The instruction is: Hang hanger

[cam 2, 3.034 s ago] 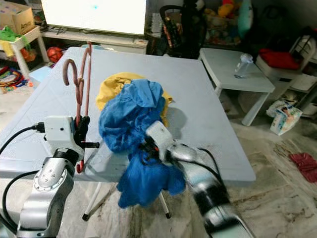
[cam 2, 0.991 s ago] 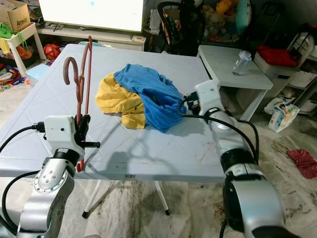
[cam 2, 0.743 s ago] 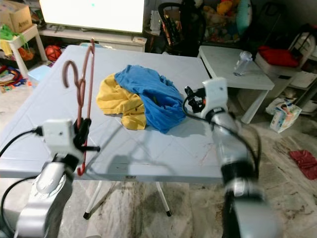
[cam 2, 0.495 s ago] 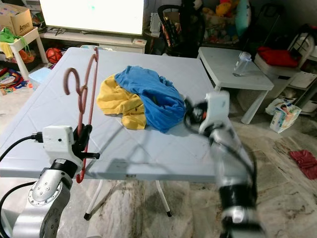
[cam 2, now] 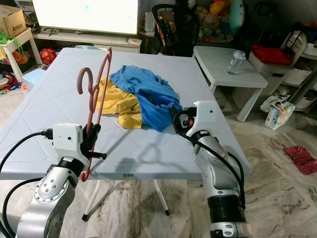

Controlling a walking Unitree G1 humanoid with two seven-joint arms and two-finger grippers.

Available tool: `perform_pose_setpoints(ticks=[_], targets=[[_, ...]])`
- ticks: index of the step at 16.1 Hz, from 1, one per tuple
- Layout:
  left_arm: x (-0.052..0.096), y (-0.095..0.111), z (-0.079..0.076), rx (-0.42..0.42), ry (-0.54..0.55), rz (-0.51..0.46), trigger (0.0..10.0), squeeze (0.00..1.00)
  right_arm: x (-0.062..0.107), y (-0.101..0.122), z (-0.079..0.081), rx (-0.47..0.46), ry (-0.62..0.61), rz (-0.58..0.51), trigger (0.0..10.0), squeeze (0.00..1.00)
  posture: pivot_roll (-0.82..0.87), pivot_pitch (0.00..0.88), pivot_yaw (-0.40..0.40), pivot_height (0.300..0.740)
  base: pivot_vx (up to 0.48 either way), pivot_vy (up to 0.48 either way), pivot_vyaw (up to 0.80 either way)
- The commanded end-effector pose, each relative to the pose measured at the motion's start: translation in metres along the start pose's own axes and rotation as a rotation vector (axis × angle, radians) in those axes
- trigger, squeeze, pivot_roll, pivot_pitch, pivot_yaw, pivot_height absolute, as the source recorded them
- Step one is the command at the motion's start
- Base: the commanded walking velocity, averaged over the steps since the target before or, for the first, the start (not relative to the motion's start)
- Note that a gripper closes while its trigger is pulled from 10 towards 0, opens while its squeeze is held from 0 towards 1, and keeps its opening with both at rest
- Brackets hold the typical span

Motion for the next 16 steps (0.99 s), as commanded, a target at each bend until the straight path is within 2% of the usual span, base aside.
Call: perform_pose_setpoints(ticks=[1,3,4,5,8,12,16], targets=[[-0.003,0.005,-0.005,-0.011,-0.018,-0.012,10.0,0.00,0.004,0.006,-0.005,-0.028,-0.034,-0.024,10.0,0.00,0.12,0.000,-0.093,0.740,0.000,0.000,0.00],[-0.004,0.005,-0.005,-0.017,-0.025,-0.015,10.0,0.00,0.007,0.013,-0.011,-0.103,-0.087,-0.079,10.0,0.00,0.12,0.000,-0.089,0.740,0.000,0.000,0.00],[-0.005,0.005,-0.005,-0.021,-0.027,-0.016,10.0,0.00,0.013,0.023,-0.018,-0.103,-0.127,-0.141,10.0,0.00,0.11,0.000,-0.086,0.740,0.000,0.000,0.00],[-0.006,0.005,-0.006,-0.023,-0.027,-0.018,10.0,0.00,0.015,0.025,-0.019,-0.109,-0.132,-0.154,10.0,0.00,0.11,0.000,-0.087,0.740,0.000,0.000,0.00],[-0.007,0.004,-0.007,-0.021,-0.026,-0.019,10.0,0.00,0.019,0.025,-0.021,-0.085,-0.136,-0.153,10.0,0.00,0.10,0.000,-0.092,0.740,0.000,0.000,0.00],[-0.010,0.004,-0.009,-0.012,-0.021,-0.022,10.0,0.00,0.016,0.023,-0.017,-0.028,-0.124,-0.130,10.0,0.00,0.09,0.000,-0.104,0.740,-0.262,0.000,0.00],[-0.010,0.002,-0.007,-0.016,-0.008,-0.018,10.0,0.00,0.015,0.019,-0.011,-0.027,-0.098,-0.115,10.0,0.00,0.10,0.000,-0.104,0.740,-0.300,0.000,0.00]])
Point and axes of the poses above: a point about 5 cm out from each wrist's last joint towards the gripper, its own x axis pointing back from the gripper into the wrist, its own y axis along the axis of the wrist's last joint, z = x × y, the point moved 5 cm from there along -x, pointing out of the wrist towards the gripper, and after that the axes turned 9 degrees about -x, right-handed, at the moved point
